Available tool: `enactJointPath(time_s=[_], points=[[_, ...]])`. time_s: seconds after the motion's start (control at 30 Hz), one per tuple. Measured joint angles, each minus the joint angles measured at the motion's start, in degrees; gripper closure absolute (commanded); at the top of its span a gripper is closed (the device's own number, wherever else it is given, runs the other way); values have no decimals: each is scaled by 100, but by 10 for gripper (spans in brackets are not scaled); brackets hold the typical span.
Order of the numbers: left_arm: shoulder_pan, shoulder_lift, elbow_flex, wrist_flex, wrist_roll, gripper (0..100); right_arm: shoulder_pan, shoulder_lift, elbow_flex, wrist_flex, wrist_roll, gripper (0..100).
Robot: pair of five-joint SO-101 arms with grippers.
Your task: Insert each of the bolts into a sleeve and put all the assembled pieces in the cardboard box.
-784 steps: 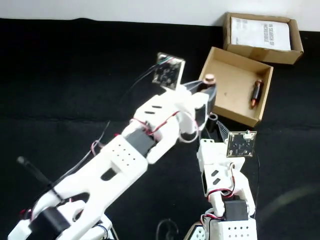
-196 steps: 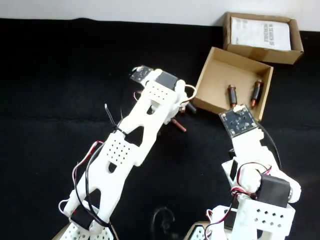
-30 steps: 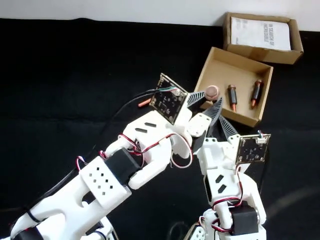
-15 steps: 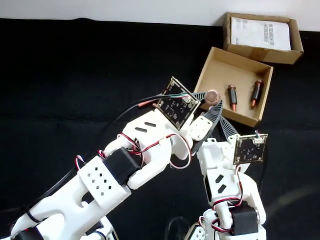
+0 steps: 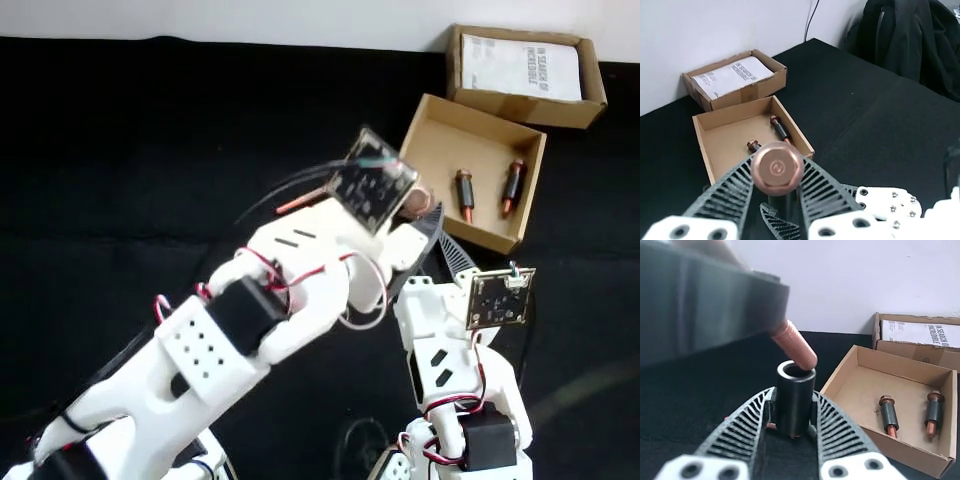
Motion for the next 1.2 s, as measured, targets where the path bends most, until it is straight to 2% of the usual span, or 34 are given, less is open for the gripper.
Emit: enactJointPath(time_s=[0.3, 0.53, 0.77, 1.2], points=[[-53, 756, -1204, 492, 0, 990, 0, 0, 0, 0, 0, 992], [-53, 800, -1336, 501, 0, 990, 0, 0, 0, 0, 0, 992], [-53, 879, -1741, 985, 0, 990, 0, -9, -18, -9, 0, 992], [-149, 888, -1776, 1178, 0, 990, -18, -9, -9, -9, 0, 992]])
